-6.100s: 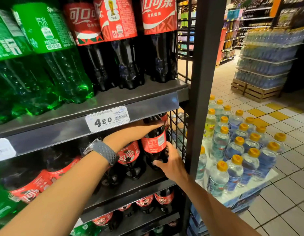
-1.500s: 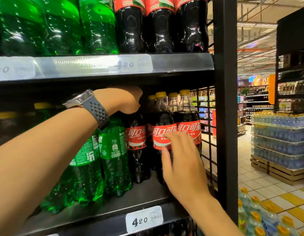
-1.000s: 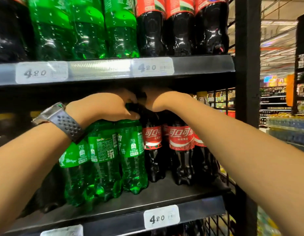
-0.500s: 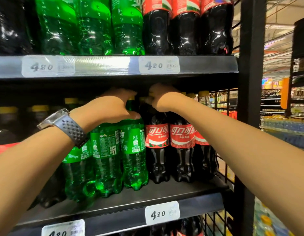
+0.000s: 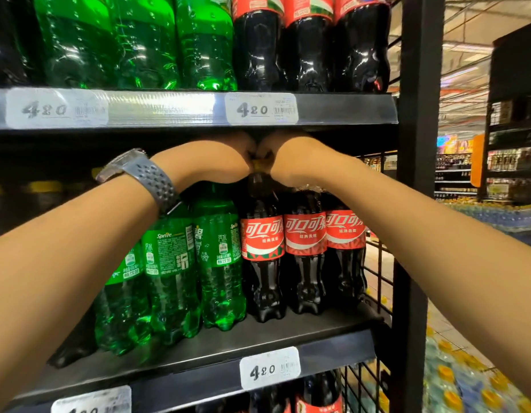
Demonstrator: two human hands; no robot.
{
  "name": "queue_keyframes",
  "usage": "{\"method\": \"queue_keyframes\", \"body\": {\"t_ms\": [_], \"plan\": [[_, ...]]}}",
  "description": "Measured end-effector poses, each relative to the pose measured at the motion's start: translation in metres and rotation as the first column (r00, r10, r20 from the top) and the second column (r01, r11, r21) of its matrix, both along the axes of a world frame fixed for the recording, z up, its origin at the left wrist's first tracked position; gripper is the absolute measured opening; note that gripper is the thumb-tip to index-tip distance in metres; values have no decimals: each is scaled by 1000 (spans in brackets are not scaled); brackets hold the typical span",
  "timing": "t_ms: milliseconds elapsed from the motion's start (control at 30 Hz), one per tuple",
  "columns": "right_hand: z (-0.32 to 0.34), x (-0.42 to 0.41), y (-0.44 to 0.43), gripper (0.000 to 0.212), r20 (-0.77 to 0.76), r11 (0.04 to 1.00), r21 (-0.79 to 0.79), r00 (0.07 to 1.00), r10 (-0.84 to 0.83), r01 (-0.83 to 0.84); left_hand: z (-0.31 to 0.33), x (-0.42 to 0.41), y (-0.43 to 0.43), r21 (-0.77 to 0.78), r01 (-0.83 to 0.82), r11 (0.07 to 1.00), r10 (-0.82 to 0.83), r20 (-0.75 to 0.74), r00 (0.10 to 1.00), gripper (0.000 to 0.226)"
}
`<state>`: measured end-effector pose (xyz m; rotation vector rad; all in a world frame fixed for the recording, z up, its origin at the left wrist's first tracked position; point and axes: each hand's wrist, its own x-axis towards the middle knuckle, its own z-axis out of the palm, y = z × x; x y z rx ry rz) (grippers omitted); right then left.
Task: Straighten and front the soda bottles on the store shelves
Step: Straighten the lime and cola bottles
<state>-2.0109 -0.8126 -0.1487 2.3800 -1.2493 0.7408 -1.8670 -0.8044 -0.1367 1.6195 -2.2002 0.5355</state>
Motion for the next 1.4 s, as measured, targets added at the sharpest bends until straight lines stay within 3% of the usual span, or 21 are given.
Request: {"method": "queue_keyframes", "body": {"t_ms": [100,200,300,467,600,733,833,900,1067,1233,1400], "plan": [[-5,-19,-3,33,62,995,-86,997,-38,43,-1,-9,-1,-22,0,1000,1,71,997,25],[-6,-28,-14,39,9,978,-23,979,-205,205,-5,-13,-5,-35,-3,999,5,44,999,22],[-5,-30,-20,33,-1,982,63,984,-180,180,-4,-11,-4,14,45,999,-44,-59,997,18],[-3,-34,-19,30,-9,989,77,992,-129,130,-4,-6,-2,52,113,992,-106,-115,988,17],[-8,-29,-19,35,9,987,7,987,-163,163,-6,-6,7,-10,100,995,-100,-75,992,25],[-14,-14,-4,26,101,986,-167,994,41,-24,-9,2,23,-37,121,992,-125,-144,982,30],[-15,11,4,30,101,976,-86,973,208,-200,-9,32,40,-118,44,992,-53,-75,996,23],[-14,27,5,33,87,974,-54,970,226,-222,-10,53,52,-142,-43,989,36,-55,998,27],[-9,64,4,43,55,995,-25,994,98,-97,-9,96,76,-110,-139,984,132,-64,989,46],[-3,80,8,46,6,993,-109,999,-38,38,-7,118,70,-53,23,998,-30,-124,992,28],[2,86,4,49,24,999,-17,999,-30,30,-13,126,52,26,85,996,-77,-211,974,47]]}}
